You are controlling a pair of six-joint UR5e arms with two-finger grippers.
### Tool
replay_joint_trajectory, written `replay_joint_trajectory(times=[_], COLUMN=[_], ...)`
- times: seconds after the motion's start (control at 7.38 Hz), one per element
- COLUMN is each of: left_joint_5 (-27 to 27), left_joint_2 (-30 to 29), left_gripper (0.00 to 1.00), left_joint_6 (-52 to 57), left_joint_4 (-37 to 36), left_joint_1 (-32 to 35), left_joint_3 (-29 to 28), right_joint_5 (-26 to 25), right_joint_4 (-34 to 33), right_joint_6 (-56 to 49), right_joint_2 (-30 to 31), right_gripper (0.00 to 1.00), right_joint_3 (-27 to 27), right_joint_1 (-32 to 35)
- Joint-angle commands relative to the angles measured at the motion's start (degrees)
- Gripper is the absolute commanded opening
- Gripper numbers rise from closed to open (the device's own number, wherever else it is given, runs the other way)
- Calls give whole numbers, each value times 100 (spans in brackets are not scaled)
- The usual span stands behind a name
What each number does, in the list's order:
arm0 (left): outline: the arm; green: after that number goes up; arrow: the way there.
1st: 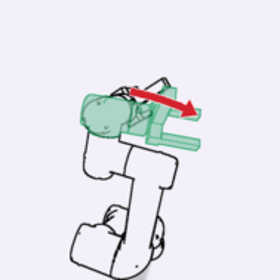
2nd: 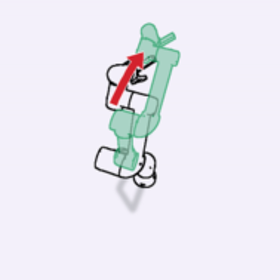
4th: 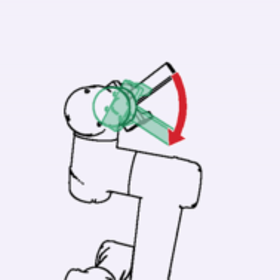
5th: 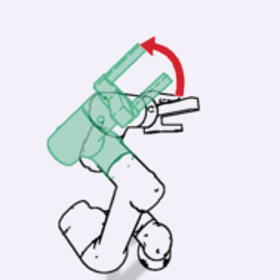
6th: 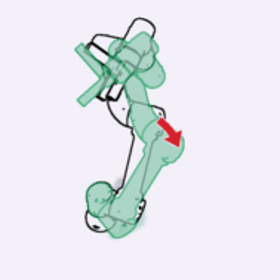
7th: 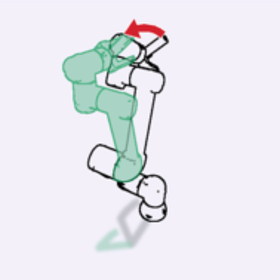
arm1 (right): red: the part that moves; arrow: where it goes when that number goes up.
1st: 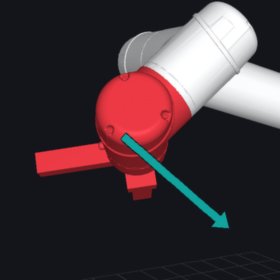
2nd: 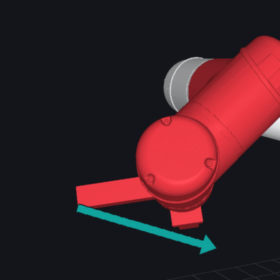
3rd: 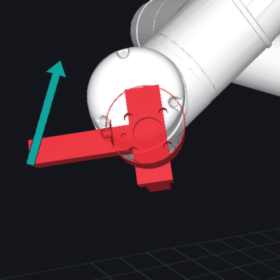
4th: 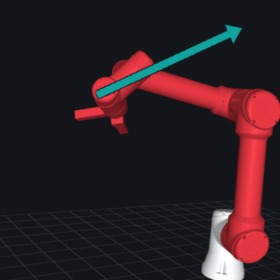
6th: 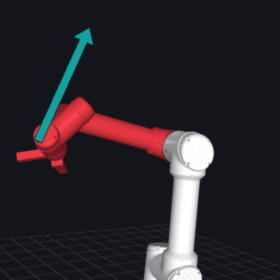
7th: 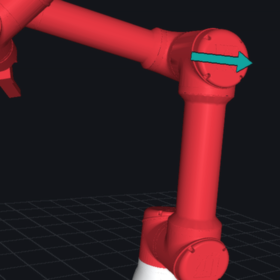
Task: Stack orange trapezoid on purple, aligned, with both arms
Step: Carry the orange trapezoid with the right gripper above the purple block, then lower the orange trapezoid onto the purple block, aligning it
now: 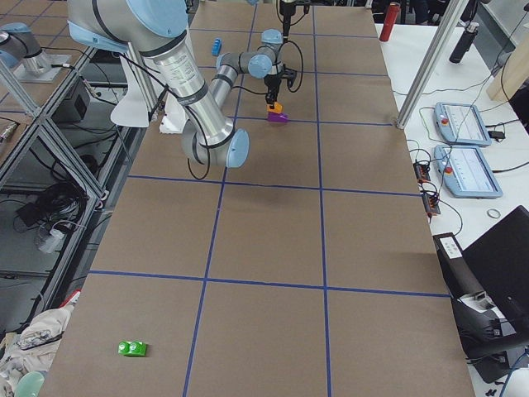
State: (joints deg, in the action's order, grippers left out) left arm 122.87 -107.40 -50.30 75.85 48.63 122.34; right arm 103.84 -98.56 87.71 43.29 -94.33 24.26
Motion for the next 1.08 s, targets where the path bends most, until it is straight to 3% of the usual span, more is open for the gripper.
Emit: replay_joint_trajectory(times=[0.0, 0.95], left_joint_5=[0, 0], left_joint_2=[0, 0], left_gripper=[100, 100], left_joint_6=[3, 12], left_joint_4=[0, 0], left_joint_1=[-3, -20], left_joint_3=[-9, -26], right_joint_5=[-13, -57], right_joint_4=[3, 56], right_joint_6=[0, 0], right_joint_2=[-4, -13], right_gripper=[0, 0], right_joint_3=[20, 151], right_joint_1=[-18, -18])
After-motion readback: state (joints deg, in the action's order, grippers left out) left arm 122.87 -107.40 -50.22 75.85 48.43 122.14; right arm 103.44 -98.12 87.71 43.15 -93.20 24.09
